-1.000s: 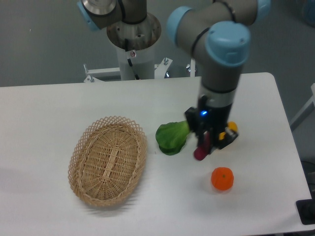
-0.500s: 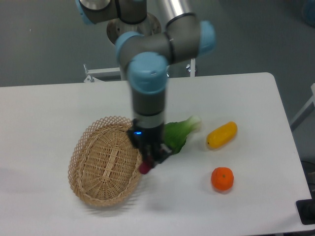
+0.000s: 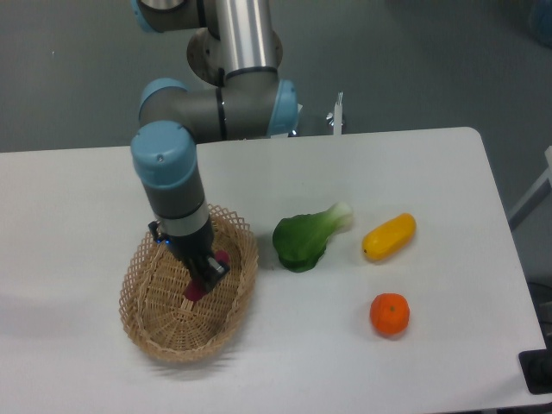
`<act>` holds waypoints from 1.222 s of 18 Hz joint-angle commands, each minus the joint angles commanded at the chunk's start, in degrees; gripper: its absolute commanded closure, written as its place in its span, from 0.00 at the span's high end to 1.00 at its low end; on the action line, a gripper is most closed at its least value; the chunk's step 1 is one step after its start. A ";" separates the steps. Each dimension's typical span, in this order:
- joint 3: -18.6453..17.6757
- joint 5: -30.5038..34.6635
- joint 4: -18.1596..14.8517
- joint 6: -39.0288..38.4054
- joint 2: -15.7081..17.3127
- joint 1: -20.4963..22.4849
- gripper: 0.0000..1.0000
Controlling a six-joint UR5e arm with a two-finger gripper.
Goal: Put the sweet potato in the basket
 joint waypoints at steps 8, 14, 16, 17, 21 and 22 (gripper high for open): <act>-0.19 1.05 0.17 0.00 -1.67 -2.11 0.41; 1.13 1.49 0.18 0.09 -1.41 -2.11 0.97; 1.66 1.76 0.17 -0.35 -0.45 -2.11 1.00; 1.75 1.76 0.26 -1.13 -0.01 -2.03 1.00; 3.41 3.77 0.26 -4.82 2.10 0.34 1.00; 4.29 4.04 0.18 -6.05 2.98 1.57 1.00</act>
